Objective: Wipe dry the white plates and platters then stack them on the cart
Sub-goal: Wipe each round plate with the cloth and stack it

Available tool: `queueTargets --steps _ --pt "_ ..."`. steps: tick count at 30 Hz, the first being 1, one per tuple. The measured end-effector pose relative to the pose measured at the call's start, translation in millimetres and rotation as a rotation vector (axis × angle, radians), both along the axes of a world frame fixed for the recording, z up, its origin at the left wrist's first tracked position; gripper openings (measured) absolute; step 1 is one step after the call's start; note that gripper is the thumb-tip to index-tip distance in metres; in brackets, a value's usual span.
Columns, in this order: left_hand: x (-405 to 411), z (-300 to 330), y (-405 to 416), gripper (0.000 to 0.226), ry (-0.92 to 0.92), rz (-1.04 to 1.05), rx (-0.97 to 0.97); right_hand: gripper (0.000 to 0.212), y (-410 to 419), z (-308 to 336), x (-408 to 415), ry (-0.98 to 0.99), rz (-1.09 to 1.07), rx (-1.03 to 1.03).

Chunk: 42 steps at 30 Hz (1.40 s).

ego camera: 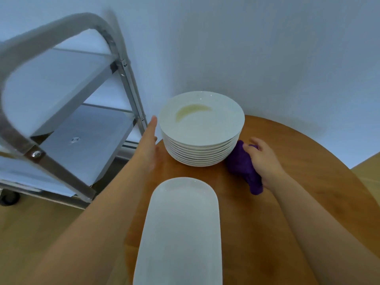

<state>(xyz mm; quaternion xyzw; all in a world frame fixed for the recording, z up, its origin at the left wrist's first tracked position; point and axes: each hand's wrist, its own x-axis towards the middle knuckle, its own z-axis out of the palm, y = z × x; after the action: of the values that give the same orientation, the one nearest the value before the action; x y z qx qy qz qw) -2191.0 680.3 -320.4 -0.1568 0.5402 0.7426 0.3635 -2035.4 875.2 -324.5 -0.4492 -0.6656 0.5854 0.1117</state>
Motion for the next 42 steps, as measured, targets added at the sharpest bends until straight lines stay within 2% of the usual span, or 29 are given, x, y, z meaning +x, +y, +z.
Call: queueTargets --steps 1,3,4,8,11,15,19,21,23,27,30,37,42 --pt "-5 -7 6 0.079 0.016 0.002 0.038 0.045 0 -1 -6 0.004 0.0 -0.06" --pt "-15 -15 17 0.069 0.075 -0.006 0.13 0.08 4 -4 -16 -0.036 0.014 -0.174" --pt "-20 -17 23 0.066 0.117 -0.019 0.17 0.089 8 -5 -20 -0.046 0.039 -0.223" --pt "-37 -22 36 0.05 0.354 -0.051 0.142 0.075 25 -10 -26 0.024 0.159 -0.362" --pt "-39 -26 35 0.046 0.401 -0.077 0.092 0.069 34 -11 -25 0.068 0.249 -0.405" --pt "-37 -28 30 0.045 0.461 -0.162 0.032 0.063 40 -11 -21 0.103 0.264 -0.421" --pt "-26 -23 27 0.046 0.477 -0.269 -0.034 0.063 46 -13 -9 0.112 0.239 -0.401" --pt "-17 -20 31 0.063 0.467 -0.318 -0.076 0.06 53 -14 4 0.122 0.232 -0.392" --pt "-8 -18 38 0.073 0.485 -0.404 -0.116 0.069 60 -14 21 0.101 0.222 -0.377" --pt "18 -10 63 0.06 0.528 -0.503 -0.132 0.078 72 -13 63 0.081 0.151 -0.381" --pt "44 -7 85 0.089 0.505 -0.558 -0.153 0.074 78 -9 100 0.086 0.082 -0.399" --pt "120 -8 103 0.061 0.488 -0.62 -0.17 0.065 76 -8 181 0.117 -0.014 -0.417" --pt "165 -8 96 0.061 0.491 -0.623 -0.196 0.048 66 -6 224 0.105 -0.04 -0.416"
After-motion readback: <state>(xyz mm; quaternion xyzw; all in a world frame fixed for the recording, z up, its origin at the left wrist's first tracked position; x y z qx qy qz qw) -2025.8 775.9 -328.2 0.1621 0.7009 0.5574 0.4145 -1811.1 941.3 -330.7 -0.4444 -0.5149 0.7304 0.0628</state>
